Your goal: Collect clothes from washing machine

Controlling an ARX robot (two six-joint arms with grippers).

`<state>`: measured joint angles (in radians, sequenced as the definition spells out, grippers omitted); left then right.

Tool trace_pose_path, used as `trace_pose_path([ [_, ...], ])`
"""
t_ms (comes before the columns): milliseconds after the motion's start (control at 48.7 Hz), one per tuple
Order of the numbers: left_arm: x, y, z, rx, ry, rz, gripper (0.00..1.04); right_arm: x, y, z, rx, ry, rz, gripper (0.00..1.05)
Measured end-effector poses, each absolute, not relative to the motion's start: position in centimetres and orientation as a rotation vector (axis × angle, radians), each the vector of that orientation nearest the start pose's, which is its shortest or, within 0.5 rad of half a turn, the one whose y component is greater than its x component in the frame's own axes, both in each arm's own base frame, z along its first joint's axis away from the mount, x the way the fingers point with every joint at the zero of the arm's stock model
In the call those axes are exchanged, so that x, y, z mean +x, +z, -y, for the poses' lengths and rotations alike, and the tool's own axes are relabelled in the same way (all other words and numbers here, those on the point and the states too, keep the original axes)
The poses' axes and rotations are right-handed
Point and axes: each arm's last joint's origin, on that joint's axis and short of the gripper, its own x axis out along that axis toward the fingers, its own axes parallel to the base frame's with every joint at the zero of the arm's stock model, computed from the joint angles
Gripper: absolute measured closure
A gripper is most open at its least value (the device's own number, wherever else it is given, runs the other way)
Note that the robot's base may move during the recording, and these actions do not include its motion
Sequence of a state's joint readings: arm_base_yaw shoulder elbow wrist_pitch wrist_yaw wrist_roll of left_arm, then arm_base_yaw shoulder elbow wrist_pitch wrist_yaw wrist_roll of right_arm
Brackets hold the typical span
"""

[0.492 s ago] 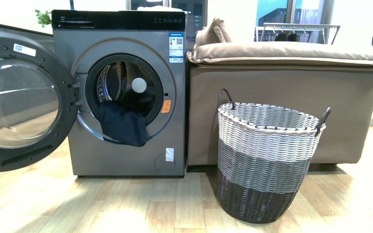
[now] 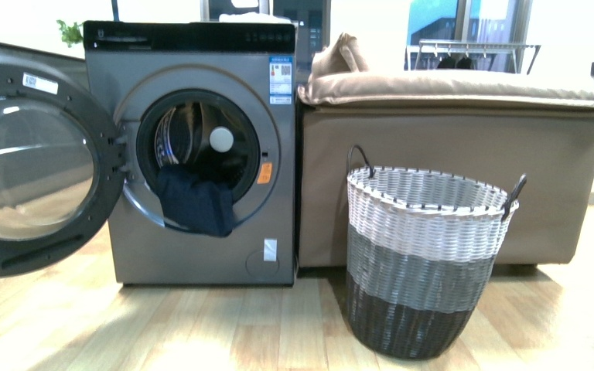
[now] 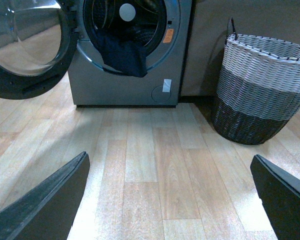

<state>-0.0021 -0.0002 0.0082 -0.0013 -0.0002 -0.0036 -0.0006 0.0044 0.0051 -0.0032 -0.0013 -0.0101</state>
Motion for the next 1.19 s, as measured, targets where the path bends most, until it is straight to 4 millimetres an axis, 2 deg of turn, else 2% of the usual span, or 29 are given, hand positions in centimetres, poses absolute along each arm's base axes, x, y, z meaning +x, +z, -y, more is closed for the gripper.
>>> trace_pose_path([
  [1190,9.73,16.61,0.02,-0.004,-0.002,0.006,0.07,9.77,16.46,0.01,-0.01,0.0,-0.002,0.08],
])
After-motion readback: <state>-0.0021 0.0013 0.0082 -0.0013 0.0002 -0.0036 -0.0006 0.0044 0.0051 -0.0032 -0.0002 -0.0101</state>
